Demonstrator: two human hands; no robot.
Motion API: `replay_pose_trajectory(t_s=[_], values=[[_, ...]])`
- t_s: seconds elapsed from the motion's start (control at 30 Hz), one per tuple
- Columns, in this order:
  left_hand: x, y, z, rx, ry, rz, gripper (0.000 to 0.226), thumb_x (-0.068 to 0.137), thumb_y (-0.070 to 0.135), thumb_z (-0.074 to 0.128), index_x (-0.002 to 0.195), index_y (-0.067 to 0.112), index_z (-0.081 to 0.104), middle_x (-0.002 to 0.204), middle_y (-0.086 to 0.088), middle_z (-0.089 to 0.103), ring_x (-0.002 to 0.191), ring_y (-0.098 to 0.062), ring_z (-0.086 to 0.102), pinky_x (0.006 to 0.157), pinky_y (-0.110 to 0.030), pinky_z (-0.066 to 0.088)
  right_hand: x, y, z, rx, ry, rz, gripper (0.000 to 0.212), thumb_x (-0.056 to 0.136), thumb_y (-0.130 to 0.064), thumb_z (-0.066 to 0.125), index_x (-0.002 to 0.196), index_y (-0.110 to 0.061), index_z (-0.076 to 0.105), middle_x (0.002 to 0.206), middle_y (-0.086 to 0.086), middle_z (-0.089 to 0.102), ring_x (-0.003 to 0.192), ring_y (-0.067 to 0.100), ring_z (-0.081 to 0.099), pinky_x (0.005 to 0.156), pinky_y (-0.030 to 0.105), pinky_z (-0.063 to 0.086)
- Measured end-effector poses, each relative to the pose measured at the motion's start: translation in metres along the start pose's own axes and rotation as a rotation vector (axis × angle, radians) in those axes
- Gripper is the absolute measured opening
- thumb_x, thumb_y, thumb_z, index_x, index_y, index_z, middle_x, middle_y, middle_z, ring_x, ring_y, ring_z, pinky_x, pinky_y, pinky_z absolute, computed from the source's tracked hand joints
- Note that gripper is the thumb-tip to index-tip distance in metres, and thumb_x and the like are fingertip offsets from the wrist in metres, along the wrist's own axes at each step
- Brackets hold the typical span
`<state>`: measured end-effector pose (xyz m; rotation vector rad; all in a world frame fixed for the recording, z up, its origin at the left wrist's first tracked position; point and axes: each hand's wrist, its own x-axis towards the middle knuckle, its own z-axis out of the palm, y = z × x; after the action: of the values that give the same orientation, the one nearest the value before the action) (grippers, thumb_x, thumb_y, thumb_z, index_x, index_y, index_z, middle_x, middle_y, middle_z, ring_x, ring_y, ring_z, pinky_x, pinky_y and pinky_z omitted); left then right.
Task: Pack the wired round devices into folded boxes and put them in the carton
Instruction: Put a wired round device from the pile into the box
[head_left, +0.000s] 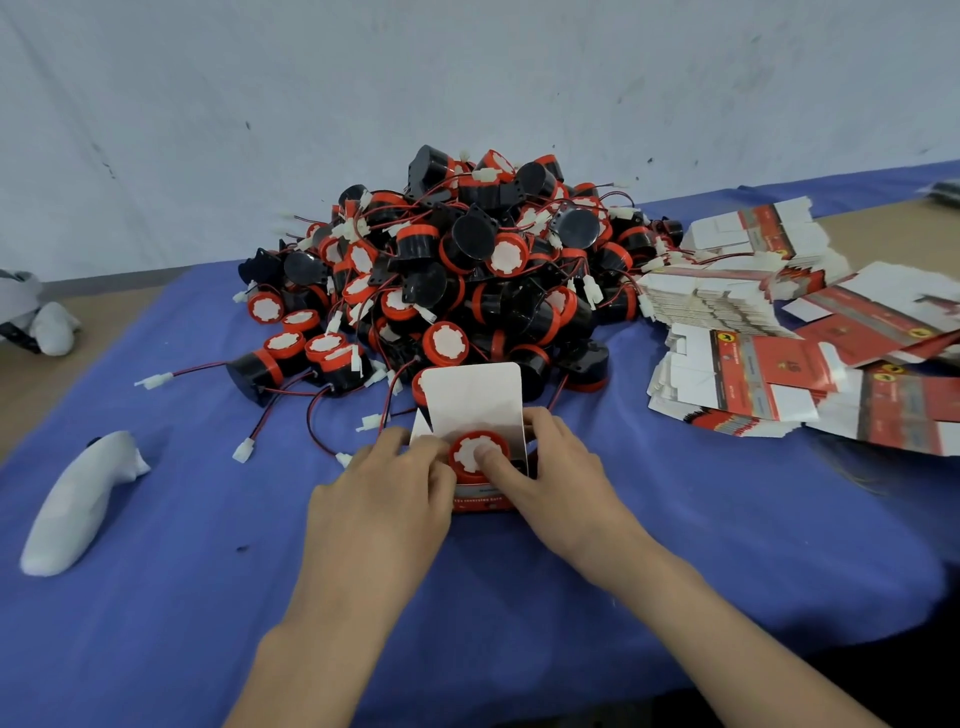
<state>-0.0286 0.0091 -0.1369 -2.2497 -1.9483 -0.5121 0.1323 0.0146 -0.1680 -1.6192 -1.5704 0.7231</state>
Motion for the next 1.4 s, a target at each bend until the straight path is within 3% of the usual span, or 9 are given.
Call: replay_pose_trajectory(t_s=[0.43,0.53,0.67,0.8,0.9,1.03,1.2,1.3,1.4], values=[[-0.004,-0.004,0.002,0.002,-0.051,0.02,0.029,0.099,0.035,0.032,0.108,0.037,0.059,0.099,0.012,0.053,0.079,-0.009,0.052,0.058,-0.028,0.041,-0.001,-0.001,0.0,-0.029,0.025,-0.01,0.034,0.096,-0.06,0.052,0.118,-0.034,0.051,0.108,-0.014,0.055,0.104,0.011,0.054,0.099,0.041,0.046],[-0.009,-0.01,0.005,-0.286,0.064,0.076,0.034,0.096,0.035,0.035,0.119,0.04,0.06,0.111,0.018,0.058,0.077,-0.01,0.061,0.061,-0.035,0.052,-0.001,0.0,-0.001,-0.028,0.013,-0.016,0.036,0.095,-0.063,0.051,0.116,-0.034,0.052,0.108,-0.014,0.056,0.104,0.011,0.054,0.098,0.041,0.046],[-0.003,-0.024,0.006,-0.738,0.154,-0.053,0.033,0.099,0.041,0.034,0.126,0.052,0.047,0.109,0.032,0.066,0.09,0.001,0.065,0.074,-0.026,0.052,-0.001,0.003,-0.004,-0.072,-0.042,-0.067,0.042,0.093,-0.072,0.042,0.119,-0.042,0.052,0.109,-0.019,0.056,0.109,0.009,0.053,0.102,0.039,0.041],[0.0,-0.029,0.01,-0.823,0.067,-0.071,0.026,0.105,0.032,0.038,0.112,0.043,0.061,0.104,0.037,0.065,0.093,0.005,0.065,0.079,-0.033,0.058,-0.002,0.009,-0.012,0.232,-0.158,-0.077,0.045,0.091,-0.082,0.03,0.127,-0.063,0.049,0.127,-0.033,0.06,0.125,-0.005,0.051,0.114,0.033,0.033],[0.003,-0.026,0.011,-0.881,0.01,-0.075,0.024,0.104,0.027,0.044,0.102,0.043,0.063,0.101,0.034,0.066,0.096,0.005,0.064,0.084,-0.036,0.057,0.0,0.017,-0.02,0.448,-0.217,-0.044,0.053,0.096,-0.075,0.028,0.143,-0.056,0.044,0.141,-0.042,0.046,0.133,-0.021,0.036,0.117,0.019,0.025],[0.01,-0.023,0.012,-0.957,-0.06,-0.109,0.017,0.102,0.03,0.05,0.101,0.041,0.063,0.101,0.025,0.068,0.097,0.0,0.063,0.087,-0.044,0.056,0.004,0.021,-0.023,0.481,-0.263,-0.017,0.047,0.105,-0.061,0.025,0.141,-0.048,0.052,0.133,-0.036,0.058,0.124,-0.019,0.048,0.094,-0.001,0.038],[0.014,-0.02,0.012,-1.057,-0.127,-0.156,0.01,0.1,0.03,0.055,0.104,0.032,0.064,0.103,0.012,0.072,0.103,-0.01,0.066,0.09,-0.047,0.056,0.009,0.019,-0.023,0.465,-0.199,-0.02,0.025,0.109,-0.037,0.039,0.123,-0.042,0.059,0.111,-0.037,0.067,0.106,-0.019,0.059,0.08,-0.002,0.042],[0.016,-0.018,0.017,-1.115,-0.193,-0.194,0.015,0.099,0.037,0.056,0.112,0.031,0.062,0.105,0.01,0.072,0.103,-0.008,0.067,0.094,-0.041,0.056,0.01,0.021,-0.023,0.461,-0.203,-0.048,0.025,0.108,-0.039,0.044,0.126,-0.037,0.06,0.113,-0.028,0.07,0.107,-0.012,0.063,0.081,0.002,0.045],[0.018,-0.016,0.021,-1.111,-0.238,-0.173,0.015,0.099,0.038,0.056,0.113,0.033,0.06,0.101,0.014,0.074,0.091,0.001,0.068,0.08,-0.018,0.055,0.01,0.022,-0.021,0.453,-0.203,-0.06,0.024,0.106,-0.039,0.048,0.127,-0.037,0.06,0.113,-0.023,0.071,0.105,-0.007,0.065,0.082,0.008,0.049]])
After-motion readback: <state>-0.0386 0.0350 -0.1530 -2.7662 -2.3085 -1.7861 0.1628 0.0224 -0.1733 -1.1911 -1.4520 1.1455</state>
